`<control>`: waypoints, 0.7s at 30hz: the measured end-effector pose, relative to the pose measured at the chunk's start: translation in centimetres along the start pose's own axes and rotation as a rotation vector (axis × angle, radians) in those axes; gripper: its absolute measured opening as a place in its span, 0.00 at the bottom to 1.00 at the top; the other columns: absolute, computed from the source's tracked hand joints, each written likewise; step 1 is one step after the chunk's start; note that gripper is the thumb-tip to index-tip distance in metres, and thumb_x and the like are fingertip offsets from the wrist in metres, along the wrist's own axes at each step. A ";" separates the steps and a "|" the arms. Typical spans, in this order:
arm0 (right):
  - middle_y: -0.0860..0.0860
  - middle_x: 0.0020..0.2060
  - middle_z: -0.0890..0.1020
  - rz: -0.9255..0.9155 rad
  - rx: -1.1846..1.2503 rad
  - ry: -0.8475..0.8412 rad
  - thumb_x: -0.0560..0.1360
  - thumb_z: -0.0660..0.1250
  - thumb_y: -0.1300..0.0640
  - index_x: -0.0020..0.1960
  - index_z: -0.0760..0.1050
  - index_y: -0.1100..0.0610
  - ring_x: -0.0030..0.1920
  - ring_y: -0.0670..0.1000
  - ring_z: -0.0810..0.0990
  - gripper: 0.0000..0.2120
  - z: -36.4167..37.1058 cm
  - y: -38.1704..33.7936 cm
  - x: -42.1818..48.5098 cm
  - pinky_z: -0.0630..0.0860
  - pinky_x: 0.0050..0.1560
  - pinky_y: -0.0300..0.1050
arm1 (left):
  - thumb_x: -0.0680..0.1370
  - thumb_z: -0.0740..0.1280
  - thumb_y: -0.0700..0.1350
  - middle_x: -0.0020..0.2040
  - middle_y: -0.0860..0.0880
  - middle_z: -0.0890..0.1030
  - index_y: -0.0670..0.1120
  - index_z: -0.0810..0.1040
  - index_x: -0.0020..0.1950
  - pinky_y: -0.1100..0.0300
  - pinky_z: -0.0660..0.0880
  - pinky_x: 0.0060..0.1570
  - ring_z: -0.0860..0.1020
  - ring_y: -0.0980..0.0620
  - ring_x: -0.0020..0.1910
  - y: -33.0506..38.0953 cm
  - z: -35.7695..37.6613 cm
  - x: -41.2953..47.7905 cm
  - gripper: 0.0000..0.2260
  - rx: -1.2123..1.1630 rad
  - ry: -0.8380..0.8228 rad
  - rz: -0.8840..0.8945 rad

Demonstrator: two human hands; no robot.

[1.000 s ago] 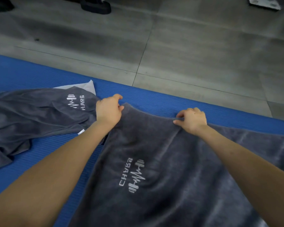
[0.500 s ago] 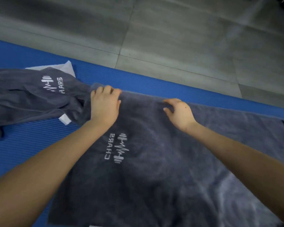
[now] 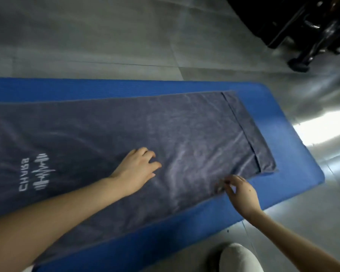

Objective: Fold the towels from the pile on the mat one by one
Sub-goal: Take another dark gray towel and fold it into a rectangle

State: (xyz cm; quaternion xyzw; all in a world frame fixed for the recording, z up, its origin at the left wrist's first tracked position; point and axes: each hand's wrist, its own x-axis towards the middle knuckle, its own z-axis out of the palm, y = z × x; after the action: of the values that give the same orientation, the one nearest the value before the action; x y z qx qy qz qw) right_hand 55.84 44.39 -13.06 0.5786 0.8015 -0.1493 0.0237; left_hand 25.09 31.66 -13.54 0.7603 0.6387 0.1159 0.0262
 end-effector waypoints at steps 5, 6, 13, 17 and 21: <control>0.57 0.54 0.81 0.301 0.114 0.098 0.76 0.65 0.56 0.59 0.77 0.58 0.52 0.58 0.80 0.13 -1.6 9.2 0.6 0.73 0.52 0.50 | 0.57 0.81 0.50 0.40 0.47 0.80 0.51 0.83 0.42 0.57 0.78 0.35 0.79 0.47 0.38 2.5 -1.4 4.3 0.16 0.108 -0.114 0.176; 0.57 0.54 0.81 0.333 0.140 0.118 0.76 0.64 0.55 0.60 0.76 0.58 0.53 0.58 0.80 0.13 -1.8 10.4 1.1 0.73 0.53 0.50 | 0.57 0.81 0.50 0.40 0.48 0.80 0.51 0.83 0.42 0.57 0.78 0.35 0.79 0.47 0.38 2.9 -1.7 5.4 0.16 0.128 -0.120 0.202; 0.55 0.59 0.78 0.569 0.273 0.213 0.78 0.61 0.48 0.64 0.71 0.58 0.58 0.58 0.76 0.19 -2.8 17.7 6.5 0.72 0.53 0.49 | 0.59 0.80 0.50 0.39 0.49 0.81 0.50 0.82 0.40 0.56 0.77 0.32 0.79 0.47 0.38 6.3 -2.1 15.0 0.14 0.229 -0.168 0.386; 0.59 0.60 0.76 0.626 0.291 0.170 0.77 0.61 0.41 0.64 0.72 0.59 0.59 0.61 0.75 0.25 -3.0 20.5 10.2 0.72 0.52 0.52 | 0.70 0.73 0.49 0.47 0.51 0.82 0.52 0.82 0.50 0.56 0.77 0.40 0.79 0.47 0.45 10.7 0.2 20.7 0.10 0.147 -0.239 0.355; 0.58 0.51 0.76 0.630 0.291 0.190 0.74 0.65 0.41 0.49 0.73 0.59 0.53 0.61 0.75 0.20 -3.0 21.3 12.8 0.68 0.42 0.48 | 0.81 0.55 0.49 0.71 0.51 0.68 0.53 0.69 0.70 0.54 0.65 0.63 0.65 0.45 0.68 17.1 4.9 24.5 0.17 0.020 -0.444 0.109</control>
State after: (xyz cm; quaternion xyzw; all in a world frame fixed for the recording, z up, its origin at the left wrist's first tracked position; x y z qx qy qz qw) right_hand 71.98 63.11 -17.38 0.8058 0.5528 -0.1928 -0.0886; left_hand 46.45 53.04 -11.60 0.8007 0.5763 -0.0595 0.1522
